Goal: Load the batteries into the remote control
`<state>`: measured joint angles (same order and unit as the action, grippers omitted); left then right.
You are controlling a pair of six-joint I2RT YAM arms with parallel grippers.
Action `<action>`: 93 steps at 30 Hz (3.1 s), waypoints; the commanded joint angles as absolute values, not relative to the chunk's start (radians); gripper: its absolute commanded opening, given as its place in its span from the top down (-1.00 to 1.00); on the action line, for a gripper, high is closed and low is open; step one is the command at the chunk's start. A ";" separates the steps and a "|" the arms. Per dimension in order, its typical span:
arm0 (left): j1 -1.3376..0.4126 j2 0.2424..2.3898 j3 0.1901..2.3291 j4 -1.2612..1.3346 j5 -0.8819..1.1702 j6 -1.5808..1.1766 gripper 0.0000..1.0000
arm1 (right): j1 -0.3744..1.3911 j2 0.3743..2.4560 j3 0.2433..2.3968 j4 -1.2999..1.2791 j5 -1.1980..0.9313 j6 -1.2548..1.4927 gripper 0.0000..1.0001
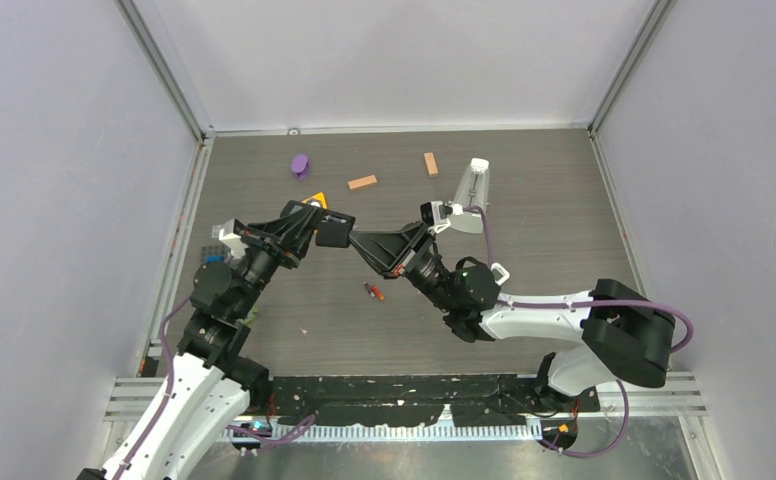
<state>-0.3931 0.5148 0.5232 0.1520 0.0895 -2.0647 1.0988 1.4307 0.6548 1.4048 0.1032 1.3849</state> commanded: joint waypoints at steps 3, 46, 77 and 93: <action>-0.393 0.497 0.563 0.183 0.072 -2.079 1.00 | 1.106 1.408 0.664 1.404 0.137 1.411 0.88; -0.393 0.515 0.526 0.212 0.082 -2.108 1.00 | 1.124 1.433 0.671 1.453 0.387 1.489 0.89; -0.393 0.530 0.562 0.153 0.082 -2.068 1.00 | 1.144 1.370 0.649 1.336 0.383 1.442 0.83; -0.393 0.498 0.589 -0.007 0.058 -1.955 1.00 | 1.103 1.311 0.605 1.270 0.208 1.320 0.89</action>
<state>-0.3931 0.5140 0.5282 0.0574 0.0822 -2.0418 1.1271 1.3903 0.6315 1.3056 0.2546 1.3716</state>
